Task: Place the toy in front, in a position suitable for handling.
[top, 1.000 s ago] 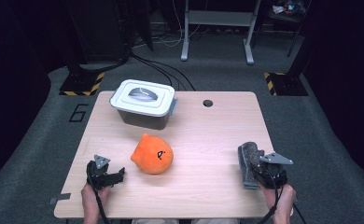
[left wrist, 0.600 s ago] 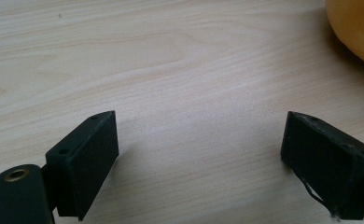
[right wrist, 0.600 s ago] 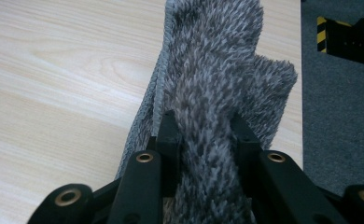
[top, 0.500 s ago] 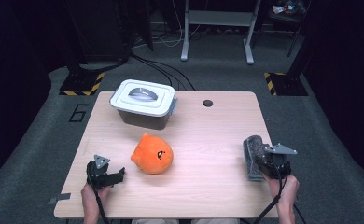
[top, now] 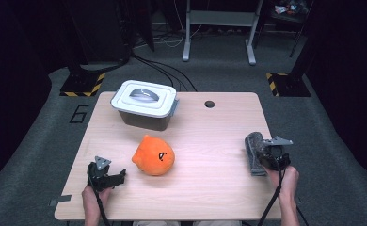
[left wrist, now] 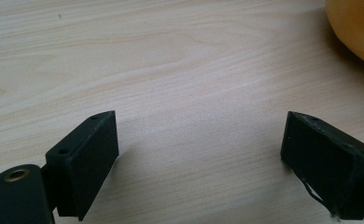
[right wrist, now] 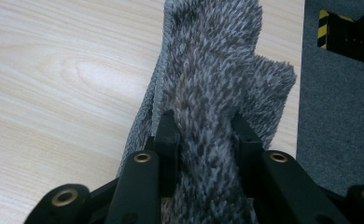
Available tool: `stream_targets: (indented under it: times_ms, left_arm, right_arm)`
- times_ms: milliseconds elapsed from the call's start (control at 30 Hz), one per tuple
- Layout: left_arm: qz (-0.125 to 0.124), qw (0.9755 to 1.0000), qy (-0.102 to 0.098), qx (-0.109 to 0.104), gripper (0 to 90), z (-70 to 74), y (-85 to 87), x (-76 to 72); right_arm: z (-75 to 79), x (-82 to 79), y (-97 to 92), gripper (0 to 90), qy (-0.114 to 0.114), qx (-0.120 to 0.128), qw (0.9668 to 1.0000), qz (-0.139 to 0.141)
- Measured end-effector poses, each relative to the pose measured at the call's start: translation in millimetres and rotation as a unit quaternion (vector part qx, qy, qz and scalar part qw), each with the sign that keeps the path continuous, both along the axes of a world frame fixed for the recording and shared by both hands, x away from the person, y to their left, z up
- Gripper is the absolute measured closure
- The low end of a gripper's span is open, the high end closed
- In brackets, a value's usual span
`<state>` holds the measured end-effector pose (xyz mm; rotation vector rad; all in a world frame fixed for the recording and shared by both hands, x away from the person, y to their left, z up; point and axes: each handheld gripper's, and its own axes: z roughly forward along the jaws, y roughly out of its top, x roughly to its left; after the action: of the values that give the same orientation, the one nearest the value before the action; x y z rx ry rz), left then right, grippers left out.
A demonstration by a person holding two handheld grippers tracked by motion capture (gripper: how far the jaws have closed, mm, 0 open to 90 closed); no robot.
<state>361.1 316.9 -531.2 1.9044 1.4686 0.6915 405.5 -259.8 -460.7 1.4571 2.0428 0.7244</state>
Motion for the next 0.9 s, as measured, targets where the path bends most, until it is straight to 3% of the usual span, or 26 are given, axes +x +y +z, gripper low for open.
stream_targets:
  times_ms: [400,500,567,633,700,833,900]
  left_arm:
    - [-0.002,1.0000,0.000,0.002,10.9,0.2,0.4,0.1]
    - [-0.002,1.0000,0.001,0.003,10.9,0.4,0.4,0.0]
    - [-0.002,1.0000,0.000,0.002,11.0,0.3,0.2,0.1]
    - [-0.002,1.0000,0.000,0.002,10.9,0.2,0.2,0.1]
    - [-0.001,1.0000,0.000,0.002,11.0,0.3,0.2,0.0]
    - [-0.001,1.0000,-0.001,0.002,10.9,0.3,0.1,0.1]
    - [-0.002,1.0000,-0.001,0.003,11.0,0.2,0.1,0.0]
  right_arm:
    - [-18.9,20.8,-10.9,63.7,0.030,0.013,0.9995,-0.006]
    - [-22.7,23.4,-12.1,57.9,0.039,0.013,0.9991,-0.008]
    - [-27.7,26.4,-14.8,48.6,0.054,0.021,0.9982,-0.016]
    - [-29.5,27.5,-16.2,47.4,0.054,0.020,0.9983,-0.013]
    - [-31.9,27.2,-16.9,38.4,0.059,0.029,0.9976,-0.022]
    - [-34.3,26.9,-17.5,30.3,0.056,0.024,0.9976,-0.034]
    - [-35.4,26.5,-16.8,29.9,0.059,0.024,0.9972,-0.039]
